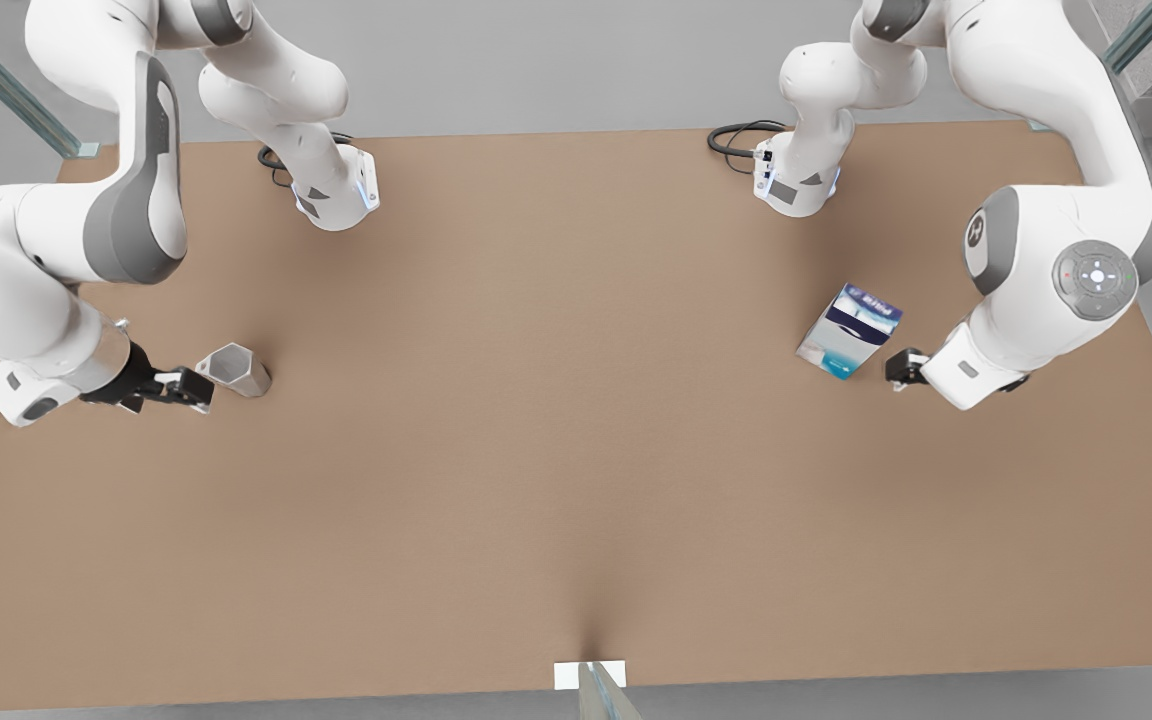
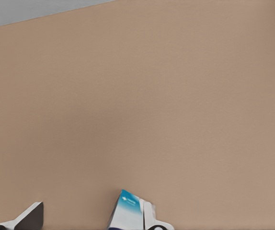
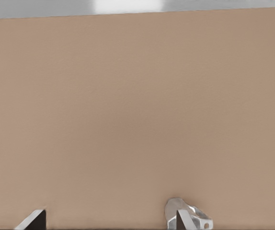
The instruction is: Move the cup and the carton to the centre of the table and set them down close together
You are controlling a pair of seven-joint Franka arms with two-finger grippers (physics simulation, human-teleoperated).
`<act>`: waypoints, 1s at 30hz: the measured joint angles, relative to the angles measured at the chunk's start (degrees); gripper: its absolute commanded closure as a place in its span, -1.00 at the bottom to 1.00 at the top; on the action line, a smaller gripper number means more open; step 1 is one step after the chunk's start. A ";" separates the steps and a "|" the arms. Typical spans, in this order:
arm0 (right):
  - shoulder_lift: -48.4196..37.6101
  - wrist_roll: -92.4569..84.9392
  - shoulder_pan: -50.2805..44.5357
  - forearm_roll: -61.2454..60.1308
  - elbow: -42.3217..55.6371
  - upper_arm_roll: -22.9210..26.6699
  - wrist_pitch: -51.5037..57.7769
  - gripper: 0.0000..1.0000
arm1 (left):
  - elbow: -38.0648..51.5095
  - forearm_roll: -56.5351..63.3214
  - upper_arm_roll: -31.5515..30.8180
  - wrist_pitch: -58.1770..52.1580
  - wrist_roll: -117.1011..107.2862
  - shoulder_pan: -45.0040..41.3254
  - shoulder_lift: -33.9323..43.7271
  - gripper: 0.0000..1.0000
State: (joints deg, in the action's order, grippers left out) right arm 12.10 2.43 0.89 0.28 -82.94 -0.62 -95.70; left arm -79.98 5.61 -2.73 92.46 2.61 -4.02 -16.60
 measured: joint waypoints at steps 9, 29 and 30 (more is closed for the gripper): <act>-2.00 -4.99 0.36 1.04 -22.73 0.30 -7.87 -1.00 | 0.01 0.13 0.00 0.00 -0.93 -0.03 -1.76 -1.00; -6.39 -6.12 2.46 4.29 -53.83 3.08 -32.11 -1.00 | -3.96 -0.44 0.00 1.93 -0.15 0.07 4.75 -1.00; -6.21 -6.12 2.46 4.25 -54.69 3.15 -32.35 -1.00 | -3.95 -0.44 0.00 1.93 -0.15 0.07 4.68 -1.00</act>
State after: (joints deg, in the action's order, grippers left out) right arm 5.88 -3.69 3.35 4.54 -137.63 2.53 -128.04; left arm -83.94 5.17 -2.72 94.39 2.46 -3.96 -11.92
